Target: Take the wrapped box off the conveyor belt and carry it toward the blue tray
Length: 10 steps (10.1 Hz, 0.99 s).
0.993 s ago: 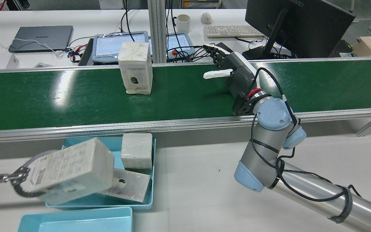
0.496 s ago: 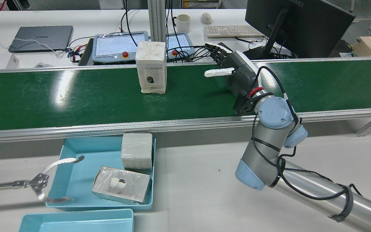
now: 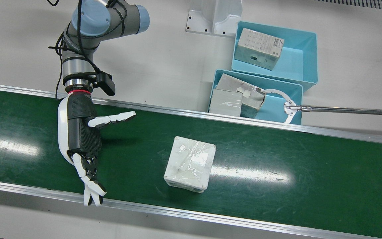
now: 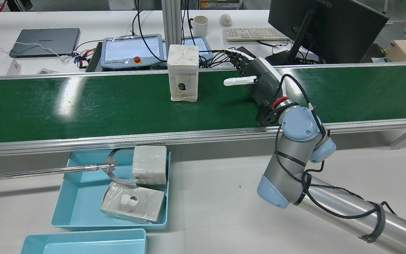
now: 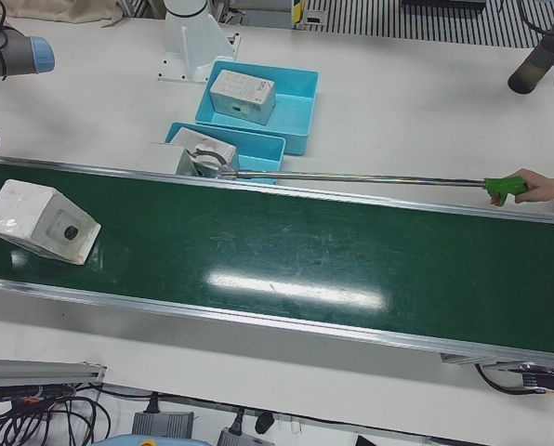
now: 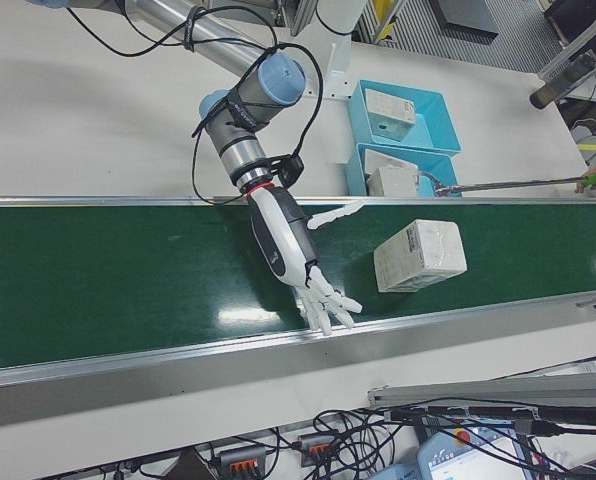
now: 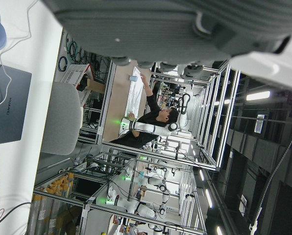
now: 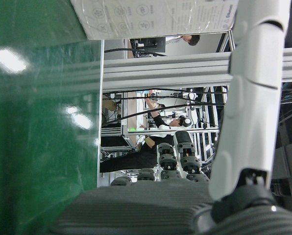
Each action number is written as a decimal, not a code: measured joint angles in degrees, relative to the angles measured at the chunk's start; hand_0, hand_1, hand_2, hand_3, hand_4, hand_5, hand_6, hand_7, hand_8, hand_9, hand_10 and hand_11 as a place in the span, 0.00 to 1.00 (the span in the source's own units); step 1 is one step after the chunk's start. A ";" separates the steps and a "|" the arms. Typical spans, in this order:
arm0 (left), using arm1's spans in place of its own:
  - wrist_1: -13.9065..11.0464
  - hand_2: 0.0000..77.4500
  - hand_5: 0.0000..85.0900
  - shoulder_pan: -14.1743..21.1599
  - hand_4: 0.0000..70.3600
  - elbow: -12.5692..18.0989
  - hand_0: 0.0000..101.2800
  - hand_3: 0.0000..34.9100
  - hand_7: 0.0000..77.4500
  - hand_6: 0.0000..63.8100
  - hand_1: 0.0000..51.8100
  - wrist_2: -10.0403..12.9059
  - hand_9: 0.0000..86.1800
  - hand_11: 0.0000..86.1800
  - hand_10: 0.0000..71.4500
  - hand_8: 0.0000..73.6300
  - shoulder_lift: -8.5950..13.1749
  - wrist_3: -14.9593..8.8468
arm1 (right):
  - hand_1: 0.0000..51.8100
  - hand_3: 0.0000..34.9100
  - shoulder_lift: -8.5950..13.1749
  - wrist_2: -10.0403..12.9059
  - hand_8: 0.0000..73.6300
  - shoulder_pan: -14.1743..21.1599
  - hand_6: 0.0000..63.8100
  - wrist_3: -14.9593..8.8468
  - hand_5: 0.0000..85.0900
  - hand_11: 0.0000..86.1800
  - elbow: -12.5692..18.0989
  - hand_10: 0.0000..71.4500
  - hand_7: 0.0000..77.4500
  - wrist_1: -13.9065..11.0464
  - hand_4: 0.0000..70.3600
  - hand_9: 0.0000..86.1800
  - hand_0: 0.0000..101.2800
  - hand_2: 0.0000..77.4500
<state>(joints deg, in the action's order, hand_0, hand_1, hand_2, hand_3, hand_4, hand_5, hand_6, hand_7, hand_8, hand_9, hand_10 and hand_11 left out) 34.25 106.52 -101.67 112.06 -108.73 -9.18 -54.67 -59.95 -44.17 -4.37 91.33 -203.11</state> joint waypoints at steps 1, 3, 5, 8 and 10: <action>0.00 0.01 0.01 0.00 0.00 0.00 0.00 0.00 0.01 0.00 0.00 0.00 0.01 0.01 0.01 0.01 0.00 0.00 | 0.24 0.00 0.02 0.00 0.01 0.02 0.03 -0.01 0.21 0.01 -0.23 0.00 0.04 0.00 0.12 0.02 0.46 0.05; 0.00 0.01 0.01 0.00 0.00 0.00 0.00 0.00 0.01 0.00 0.00 0.00 0.00 0.01 0.01 0.01 0.00 0.00 | 0.25 0.00 0.07 0.00 0.01 0.04 0.03 -0.07 0.21 0.01 -0.40 0.00 0.04 0.00 0.12 0.02 0.46 0.05; 0.00 0.01 0.01 0.00 0.00 0.00 0.00 0.00 0.01 0.01 0.00 0.00 0.00 0.01 0.01 0.01 0.00 0.00 | 0.25 0.00 0.08 0.03 0.01 0.05 0.03 -0.12 0.21 0.01 -0.43 0.00 0.04 0.00 0.12 0.02 0.46 0.05; 0.00 0.01 0.01 0.00 0.00 0.00 0.00 0.00 0.01 0.01 0.00 0.00 0.01 0.01 0.01 0.01 0.00 0.00 | 0.25 0.00 0.14 0.08 0.01 0.05 0.03 -0.28 0.21 0.01 -0.51 0.00 0.04 0.00 0.12 0.02 0.46 0.06; 0.00 0.01 0.01 0.00 0.00 0.00 0.00 0.00 0.01 0.01 0.00 0.00 0.00 0.01 0.01 0.01 0.00 0.00 | 0.24 0.00 0.25 0.09 0.01 0.10 0.03 -0.38 0.21 0.01 -0.51 0.00 0.04 0.00 0.14 0.02 0.46 0.06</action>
<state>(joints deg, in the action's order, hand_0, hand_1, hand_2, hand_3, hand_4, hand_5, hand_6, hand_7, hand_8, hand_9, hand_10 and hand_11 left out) 34.25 106.52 -101.67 112.06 -108.73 -9.18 -54.42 -59.86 -44.07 -4.75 90.82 -203.12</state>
